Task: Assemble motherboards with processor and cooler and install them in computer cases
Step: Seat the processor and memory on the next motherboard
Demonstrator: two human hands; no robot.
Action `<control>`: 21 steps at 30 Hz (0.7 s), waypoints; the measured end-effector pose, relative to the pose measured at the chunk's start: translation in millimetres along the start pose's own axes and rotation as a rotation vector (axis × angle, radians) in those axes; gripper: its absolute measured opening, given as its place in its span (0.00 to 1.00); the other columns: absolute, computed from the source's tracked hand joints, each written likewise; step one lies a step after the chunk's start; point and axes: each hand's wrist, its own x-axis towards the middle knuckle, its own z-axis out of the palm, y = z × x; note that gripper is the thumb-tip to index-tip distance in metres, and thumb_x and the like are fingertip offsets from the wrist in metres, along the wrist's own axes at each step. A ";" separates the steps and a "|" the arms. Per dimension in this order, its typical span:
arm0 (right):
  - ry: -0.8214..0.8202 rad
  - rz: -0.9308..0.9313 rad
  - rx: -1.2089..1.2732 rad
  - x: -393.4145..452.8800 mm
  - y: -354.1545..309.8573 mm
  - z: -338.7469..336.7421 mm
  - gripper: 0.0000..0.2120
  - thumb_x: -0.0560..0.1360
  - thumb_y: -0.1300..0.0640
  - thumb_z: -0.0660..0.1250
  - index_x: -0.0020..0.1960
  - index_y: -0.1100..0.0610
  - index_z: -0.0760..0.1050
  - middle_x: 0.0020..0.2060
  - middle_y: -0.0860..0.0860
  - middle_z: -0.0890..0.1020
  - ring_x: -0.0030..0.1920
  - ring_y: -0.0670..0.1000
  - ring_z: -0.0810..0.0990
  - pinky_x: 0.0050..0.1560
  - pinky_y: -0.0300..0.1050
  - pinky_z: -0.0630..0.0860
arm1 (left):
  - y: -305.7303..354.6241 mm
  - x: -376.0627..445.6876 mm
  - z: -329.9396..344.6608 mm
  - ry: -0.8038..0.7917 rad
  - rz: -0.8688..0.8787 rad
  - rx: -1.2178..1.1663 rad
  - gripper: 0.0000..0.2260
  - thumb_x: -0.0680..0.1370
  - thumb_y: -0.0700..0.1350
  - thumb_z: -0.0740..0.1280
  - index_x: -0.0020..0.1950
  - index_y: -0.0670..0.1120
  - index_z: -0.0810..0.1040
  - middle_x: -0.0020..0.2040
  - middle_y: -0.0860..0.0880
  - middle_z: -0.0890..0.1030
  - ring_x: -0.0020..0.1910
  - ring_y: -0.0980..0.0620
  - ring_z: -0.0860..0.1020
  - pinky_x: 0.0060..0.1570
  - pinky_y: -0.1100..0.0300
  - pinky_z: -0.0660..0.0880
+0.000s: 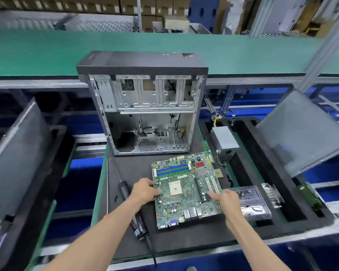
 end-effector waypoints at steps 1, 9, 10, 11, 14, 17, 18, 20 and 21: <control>-0.033 -0.002 0.006 1.4 1.3 5.1 0.14 0.75 0.65 0.73 0.55 0.67 0.72 0.39 0.41 0.75 0.55 0.53 0.72 0.60 0.51 0.63 | 0.2 0.4 -1.1 0.017 -0.003 0.050 0.23 0.74 0.45 0.77 0.65 0.38 0.77 0.58 0.44 0.82 0.51 0.49 0.84 0.54 0.52 0.81; -0.129 -0.130 -0.556 25.1 4.8 17.7 0.20 0.80 0.46 0.67 0.61 0.62 0.71 0.60 0.58 0.78 0.54 0.55 0.76 0.55 0.50 0.72 | 14.1 8.4 -7.9 0.126 -0.076 0.371 0.14 0.72 0.46 0.76 0.46 0.42 0.73 0.47 0.44 0.81 0.45 0.47 0.80 0.45 0.55 0.77; -0.136 -0.181 -0.713 26.7 1.6 16.2 0.23 0.80 0.43 0.66 0.60 0.63 0.72 0.57 0.58 0.80 0.50 0.54 0.76 0.52 0.49 0.73 | 16.5 9.1 -8.7 0.138 -0.064 0.426 0.13 0.72 0.45 0.75 0.43 0.43 0.71 0.45 0.44 0.80 0.44 0.47 0.80 0.42 0.56 0.76; -0.143 -0.232 -0.868 28.2 -0.8 14.8 0.24 0.80 0.40 0.64 0.58 0.62 0.73 0.54 0.58 0.81 0.48 0.55 0.77 0.49 0.48 0.74 | 18.5 10.1 -9.1 0.147 -0.047 0.488 0.13 0.72 0.45 0.74 0.42 0.44 0.70 0.44 0.45 0.79 0.44 0.47 0.80 0.41 0.55 0.76; -0.184 -0.370 -1.249 27.5 -6.9 13.9 0.28 0.81 0.35 0.56 0.56 0.60 0.75 0.53 0.57 0.80 0.52 0.58 0.80 0.47 0.50 0.74 | 21.4 13.4 -8.7 0.144 0.015 0.633 0.11 0.73 0.43 0.71 0.40 0.46 0.68 0.40 0.48 0.75 0.42 0.47 0.78 0.38 0.58 0.72; -0.159 -0.528 -1.435 27.7 -17.6 15.8 0.25 0.81 0.36 0.55 0.47 0.56 0.77 0.48 0.54 0.81 0.50 0.57 0.81 0.45 0.50 0.74 | 24.2 15.7 -8.3 0.125 0.080 0.782 0.11 0.74 0.43 0.69 0.40 0.46 0.67 0.41 0.48 0.71 0.40 0.48 0.74 0.40 0.57 0.71; -0.138 -0.571 -1.448 28.3 -22.7 16.8 0.24 0.80 0.36 0.56 0.44 0.55 0.75 0.45 0.53 0.80 0.48 0.56 0.81 0.43 0.49 0.74 | 25.9 15.4 -8.3 0.123 0.104 0.840 0.10 0.75 0.43 0.69 0.41 0.46 0.67 0.41 0.48 0.70 0.40 0.47 0.73 0.40 0.56 0.71; -0.129 -0.678 -1.407 32.2 -31.1 21.9 0.21 0.80 0.38 0.57 0.44 0.55 0.73 0.43 0.51 0.77 0.44 0.54 0.80 0.42 0.48 0.75 | 28.7 13.9 -7.8 0.137 0.164 0.926 0.09 0.75 0.42 0.68 0.41 0.45 0.67 0.41 0.47 0.69 0.40 0.45 0.72 0.39 0.54 0.72; -0.162 -0.744 -1.347 34.9 -33.8 26.9 0.18 0.81 0.40 0.58 0.47 0.54 0.72 0.44 0.50 0.77 0.44 0.54 0.79 0.43 0.48 0.76 | 30.4 13.8 -6.3 0.149 0.219 0.940 0.10 0.75 0.42 0.67 0.40 0.45 0.67 0.43 0.46 0.71 0.40 0.45 0.71 0.39 0.53 0.73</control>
